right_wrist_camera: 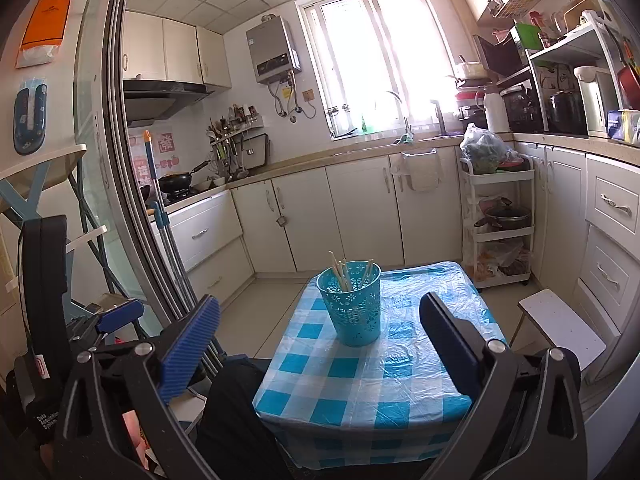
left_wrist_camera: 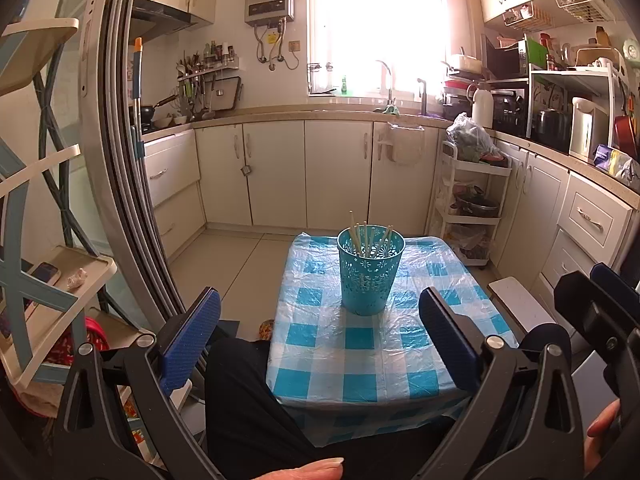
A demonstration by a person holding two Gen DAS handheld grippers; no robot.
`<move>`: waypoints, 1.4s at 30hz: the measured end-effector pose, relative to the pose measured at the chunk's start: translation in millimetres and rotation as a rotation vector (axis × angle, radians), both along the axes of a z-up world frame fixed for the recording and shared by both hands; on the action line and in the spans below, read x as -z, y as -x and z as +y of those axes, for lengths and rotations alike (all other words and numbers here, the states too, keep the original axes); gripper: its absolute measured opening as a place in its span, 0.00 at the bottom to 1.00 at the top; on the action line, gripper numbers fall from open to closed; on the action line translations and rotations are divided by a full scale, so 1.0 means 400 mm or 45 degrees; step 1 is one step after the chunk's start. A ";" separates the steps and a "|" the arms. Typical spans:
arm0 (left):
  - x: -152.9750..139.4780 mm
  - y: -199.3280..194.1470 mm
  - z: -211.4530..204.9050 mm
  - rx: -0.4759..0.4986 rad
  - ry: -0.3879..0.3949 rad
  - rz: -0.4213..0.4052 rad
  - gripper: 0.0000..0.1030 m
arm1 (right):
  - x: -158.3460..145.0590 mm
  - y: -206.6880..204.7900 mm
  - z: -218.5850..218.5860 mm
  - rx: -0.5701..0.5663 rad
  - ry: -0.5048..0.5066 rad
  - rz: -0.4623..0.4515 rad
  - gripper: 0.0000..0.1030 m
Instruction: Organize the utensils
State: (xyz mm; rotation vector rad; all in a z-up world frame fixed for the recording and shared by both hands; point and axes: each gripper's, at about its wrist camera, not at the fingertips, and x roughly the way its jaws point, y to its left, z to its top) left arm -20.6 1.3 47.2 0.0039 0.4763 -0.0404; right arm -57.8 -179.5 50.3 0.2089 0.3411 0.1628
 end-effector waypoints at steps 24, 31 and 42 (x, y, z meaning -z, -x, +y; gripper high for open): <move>-0.003 0.005 0.004 -0.007 -0.006 -0.004 0.93 | 0.001 0.001 0.001 0.000 -0.002 -0.001 0.93; -0.003 0.006 0.002 -0.007 -0.003 -0.004 0.93 | 0.001 0.001 0.002 0.002 -0.002 -0.002 0.93; 0.012 -0.015 0.000 0.011 -0.015 0.002 0.93 | 0.033 -0.040 -0.006 0.003 -0.004 0.064 0.93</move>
